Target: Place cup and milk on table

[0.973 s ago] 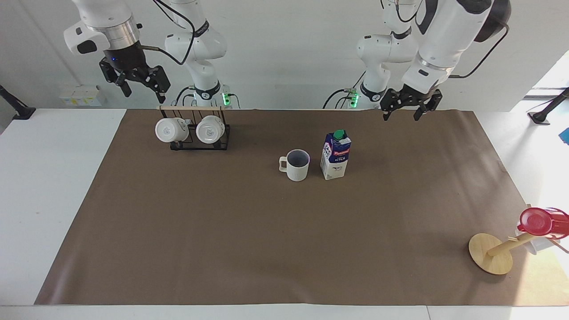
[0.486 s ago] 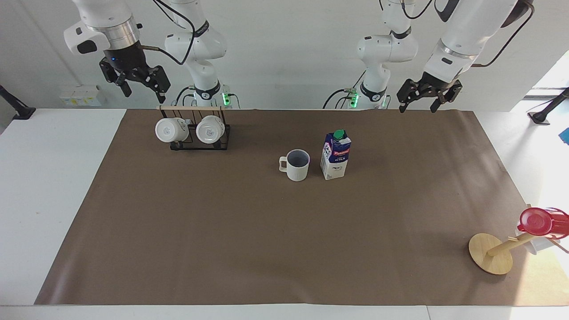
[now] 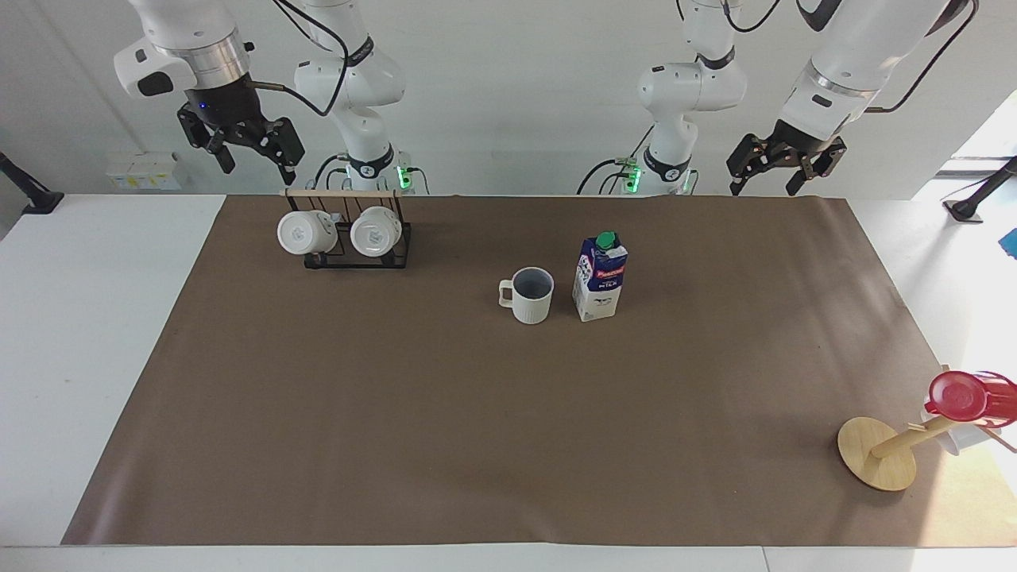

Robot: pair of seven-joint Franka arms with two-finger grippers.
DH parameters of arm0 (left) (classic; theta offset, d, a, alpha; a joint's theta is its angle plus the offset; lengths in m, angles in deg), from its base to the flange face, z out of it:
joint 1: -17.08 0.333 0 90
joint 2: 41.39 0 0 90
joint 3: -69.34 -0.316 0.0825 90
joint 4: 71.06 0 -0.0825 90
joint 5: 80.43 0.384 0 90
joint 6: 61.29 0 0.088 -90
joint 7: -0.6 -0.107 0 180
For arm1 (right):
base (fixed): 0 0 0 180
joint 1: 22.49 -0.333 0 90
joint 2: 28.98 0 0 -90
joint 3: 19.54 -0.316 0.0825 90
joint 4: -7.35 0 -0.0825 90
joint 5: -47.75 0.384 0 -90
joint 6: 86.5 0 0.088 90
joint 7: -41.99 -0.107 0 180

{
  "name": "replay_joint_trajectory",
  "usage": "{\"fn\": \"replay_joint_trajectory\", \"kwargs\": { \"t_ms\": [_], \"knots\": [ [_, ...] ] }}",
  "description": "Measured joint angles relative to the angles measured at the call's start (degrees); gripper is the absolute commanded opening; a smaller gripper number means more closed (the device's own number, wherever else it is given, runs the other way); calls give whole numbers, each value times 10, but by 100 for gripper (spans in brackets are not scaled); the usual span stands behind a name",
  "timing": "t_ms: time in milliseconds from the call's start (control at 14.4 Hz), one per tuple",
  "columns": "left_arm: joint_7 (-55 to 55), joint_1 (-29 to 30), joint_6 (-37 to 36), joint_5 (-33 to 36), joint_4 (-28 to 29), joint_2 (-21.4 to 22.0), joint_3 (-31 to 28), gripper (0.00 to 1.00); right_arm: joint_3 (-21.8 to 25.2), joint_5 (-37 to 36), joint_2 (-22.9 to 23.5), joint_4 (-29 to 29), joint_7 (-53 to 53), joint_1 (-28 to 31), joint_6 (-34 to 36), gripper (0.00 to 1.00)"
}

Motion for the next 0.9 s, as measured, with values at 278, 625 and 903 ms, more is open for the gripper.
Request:
{"fn": "replay_joint_trajectory", "kwargs": {
  "t_ms": [278, 625, 903],
  "knots": [
    [0, 0, -1, 0, 0, 0, 0, 100, 0, 0, 0, 0, 0, 0, 0, 100],
    [-15, 1, 0, 0, -2, 0, -5, 100, 0, 0, 0, 0, 0, 0, 0, 100],
    [-51, 4, 1, 0, -3, 0, -15, 100, 0, 0, 0, 0, 0, 0, 0, 100]
  ]
}}
